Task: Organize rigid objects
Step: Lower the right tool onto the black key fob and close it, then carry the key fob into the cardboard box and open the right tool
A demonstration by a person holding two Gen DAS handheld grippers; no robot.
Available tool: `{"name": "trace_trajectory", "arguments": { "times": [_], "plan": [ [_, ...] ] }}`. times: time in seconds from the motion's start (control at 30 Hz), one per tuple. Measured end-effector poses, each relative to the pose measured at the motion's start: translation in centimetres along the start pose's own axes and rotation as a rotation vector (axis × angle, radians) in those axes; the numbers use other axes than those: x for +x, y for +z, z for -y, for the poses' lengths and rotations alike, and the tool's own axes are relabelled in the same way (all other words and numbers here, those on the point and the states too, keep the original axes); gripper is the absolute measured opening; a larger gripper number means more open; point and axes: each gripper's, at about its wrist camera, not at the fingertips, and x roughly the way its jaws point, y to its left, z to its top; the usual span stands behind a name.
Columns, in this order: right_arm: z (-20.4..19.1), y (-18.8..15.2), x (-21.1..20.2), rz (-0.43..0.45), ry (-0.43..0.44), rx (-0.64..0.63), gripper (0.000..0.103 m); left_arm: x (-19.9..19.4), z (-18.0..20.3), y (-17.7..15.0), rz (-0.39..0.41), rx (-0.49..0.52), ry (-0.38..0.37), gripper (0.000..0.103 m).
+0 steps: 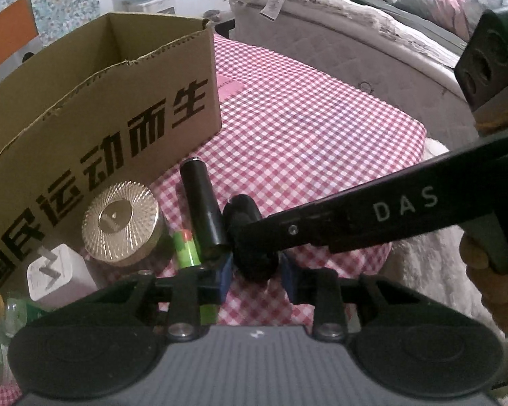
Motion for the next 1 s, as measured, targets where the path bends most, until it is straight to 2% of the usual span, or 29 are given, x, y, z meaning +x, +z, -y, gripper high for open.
{"name": "trace_trajectory", "arguments": {
  "times": [0.17,0.3,0.5,0.8,0.9,1.0],
  "plan": [
    [0.4,0.6,0.3,0.0,0.002,0.009,0.022,0.5,-0.1,0.9,0.0,-0.007,0.013,0.036],
    [0.7,0.9,0.8,-0.001,-0.005,0.022,0.022,0.8,0.0,1.2,0.01,-0.012,0.025,0.028],
    [0.7,0.8,1.3,0.025,0.006,0.034,0.019,0.4,0.0,1.0,0.034,-0.014,0.037,0.026],
    [-2.8,0.1,-1.7,0.079,-0.001,-0.043,0.019,-4.4,1.0,0.3,0.158,0.006,0.058,0.026],
    [-5.2,0.4,-2.9,0.105,0.007,-0.094,0.019,-7.5,0.8,0.2,0.229,0.01,0.091,0.026],
    [-8.4,1.5,-3.7,0.131,0.035,-0.173,0.019,-10.7,-0.4,0.6,0.293,0.0,0.159,0.026]
  ]
}}
